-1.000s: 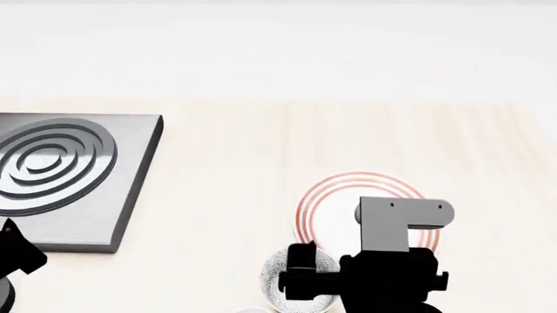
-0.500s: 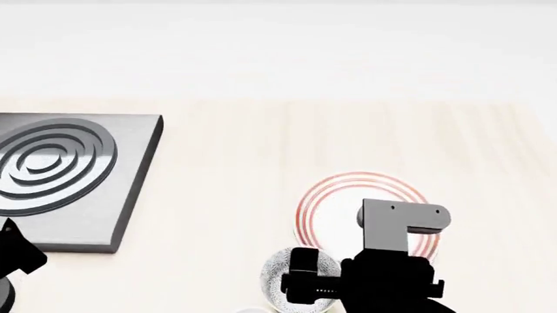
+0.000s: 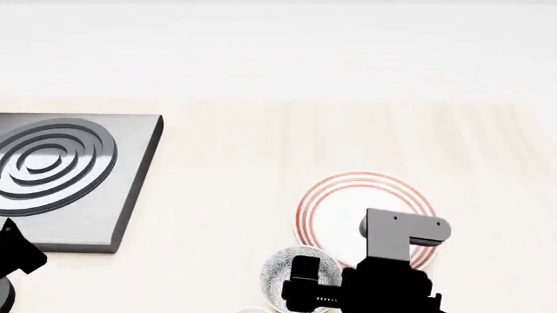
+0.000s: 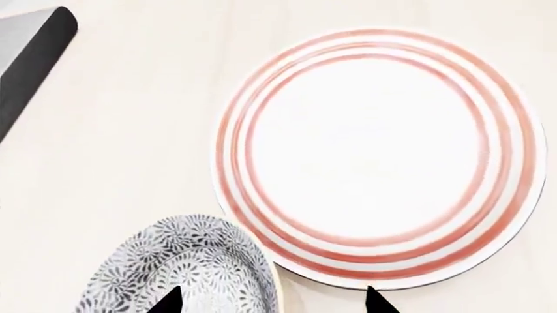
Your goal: Pick the akita bowl between the plate and the ramekin and place it on the plate.
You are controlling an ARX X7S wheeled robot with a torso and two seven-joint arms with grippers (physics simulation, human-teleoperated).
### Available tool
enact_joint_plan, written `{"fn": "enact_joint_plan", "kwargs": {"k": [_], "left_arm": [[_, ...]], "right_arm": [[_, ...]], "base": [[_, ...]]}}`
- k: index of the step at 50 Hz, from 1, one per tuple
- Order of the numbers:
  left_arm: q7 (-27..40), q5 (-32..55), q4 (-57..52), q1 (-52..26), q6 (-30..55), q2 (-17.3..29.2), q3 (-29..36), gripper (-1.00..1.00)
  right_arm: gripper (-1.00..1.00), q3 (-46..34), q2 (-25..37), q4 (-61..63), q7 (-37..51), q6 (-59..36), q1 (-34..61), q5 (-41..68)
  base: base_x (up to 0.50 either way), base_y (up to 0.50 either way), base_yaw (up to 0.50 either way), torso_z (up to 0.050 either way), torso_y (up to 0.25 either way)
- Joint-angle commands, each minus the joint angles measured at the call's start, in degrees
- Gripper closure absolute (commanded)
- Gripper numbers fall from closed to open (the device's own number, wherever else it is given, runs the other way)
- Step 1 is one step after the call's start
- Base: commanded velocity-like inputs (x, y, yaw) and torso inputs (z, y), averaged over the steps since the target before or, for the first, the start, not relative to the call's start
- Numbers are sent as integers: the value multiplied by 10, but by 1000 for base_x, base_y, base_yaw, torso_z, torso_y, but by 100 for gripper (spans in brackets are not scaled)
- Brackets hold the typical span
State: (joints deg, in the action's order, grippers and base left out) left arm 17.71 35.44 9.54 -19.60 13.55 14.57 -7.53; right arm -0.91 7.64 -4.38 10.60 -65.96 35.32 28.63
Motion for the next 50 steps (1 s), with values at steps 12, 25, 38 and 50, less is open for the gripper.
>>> {"fn": "enact_joint_plan", "kwargs": {"k": [12, 25, 38, 50], "left_arm": [[3, 3, 0, 0, -1, 2, 3, -100], [2, 3, 5, 0, -7, 2, 5, -100], [4, 6, 1, 2, -5, 4, 7, -100], [6, 8, 0, 2, -5, 6, 8, -100]], "right_arm": [[-100, -3, 2, -31, -11, 13, -6, 14], [-100, -6, 3, -47, -18, 24, -12, 19], [-100, -5, 5, -66, -23, 37, -16, 25], [-100, -5, 5, -72, -23, 43, -17, 32]], "base": [[0, 0, 0, 0, 0], [0, 0, 0, 0, 0], [0, 0, 0, 0, 0], [0, 0, 0, 0, 0]]}}
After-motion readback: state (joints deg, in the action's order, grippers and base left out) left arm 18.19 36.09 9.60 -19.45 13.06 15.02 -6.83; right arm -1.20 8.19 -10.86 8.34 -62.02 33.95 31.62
